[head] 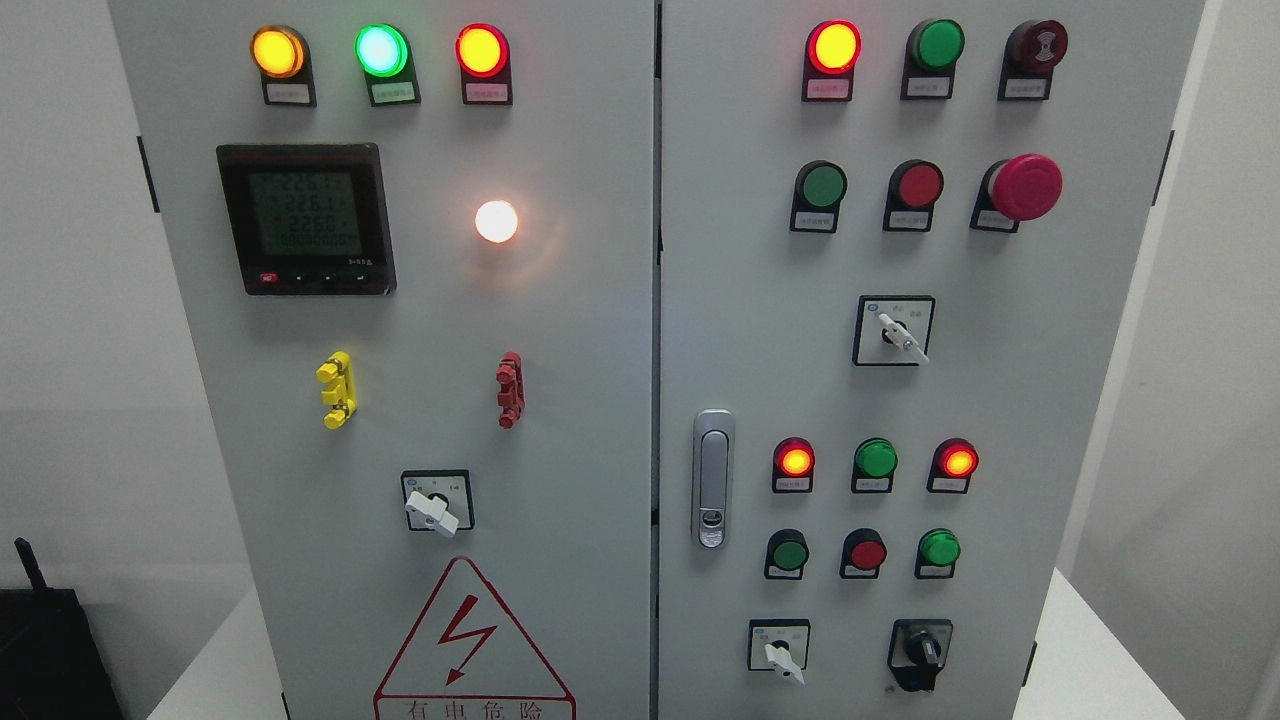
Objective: Trip black knob to open circuit
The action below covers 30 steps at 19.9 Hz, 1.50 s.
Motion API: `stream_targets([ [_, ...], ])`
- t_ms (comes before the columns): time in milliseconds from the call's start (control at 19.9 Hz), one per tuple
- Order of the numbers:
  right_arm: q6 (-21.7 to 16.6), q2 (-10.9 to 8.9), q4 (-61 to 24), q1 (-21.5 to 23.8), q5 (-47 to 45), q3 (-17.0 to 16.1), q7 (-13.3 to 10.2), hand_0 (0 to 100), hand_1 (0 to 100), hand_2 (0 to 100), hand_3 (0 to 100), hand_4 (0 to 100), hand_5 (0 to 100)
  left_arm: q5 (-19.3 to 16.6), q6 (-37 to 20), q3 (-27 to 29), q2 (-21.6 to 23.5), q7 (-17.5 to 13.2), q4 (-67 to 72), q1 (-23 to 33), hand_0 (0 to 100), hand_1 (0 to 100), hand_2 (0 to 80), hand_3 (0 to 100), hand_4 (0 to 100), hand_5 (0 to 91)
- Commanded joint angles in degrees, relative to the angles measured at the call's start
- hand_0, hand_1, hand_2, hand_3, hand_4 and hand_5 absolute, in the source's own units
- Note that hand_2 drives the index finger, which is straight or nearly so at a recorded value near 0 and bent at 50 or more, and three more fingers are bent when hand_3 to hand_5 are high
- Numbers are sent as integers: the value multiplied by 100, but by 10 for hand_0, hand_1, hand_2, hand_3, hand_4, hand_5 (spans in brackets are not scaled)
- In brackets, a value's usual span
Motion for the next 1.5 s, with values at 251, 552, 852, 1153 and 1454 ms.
stream_targets([
  [251,-117,62,-226,-29,-108,-146,-25,46,139,0,0,0,0,14,7,5,-3,2,6,-11,120,389,0,0,0,0],
  [552,-397,71,-1017,261,-134,-401,-42,39,166,0,0,0,0,14,7,5,-3,2,6,-3,120,389,0,0,0,0],
  [852,-732,62,-1843,586,-134,-515,-261,73,322,0,213,86,0,14,-2,5,-3,2,6,-3,120,389,0,0,0,0],
  [1153,-1172,62,-2731,806,-134,-515,-640,214,491,0,460,300,0,14,-2,5,-3,2,6,-3,120,389,0,0,0,0],
  [1454,-1181,62,-3786,911,-134,-506,-1000,349,636,0,732,531,211,14,-2,5,-3,2,6,-3,120,389,0,0,0,0],
])
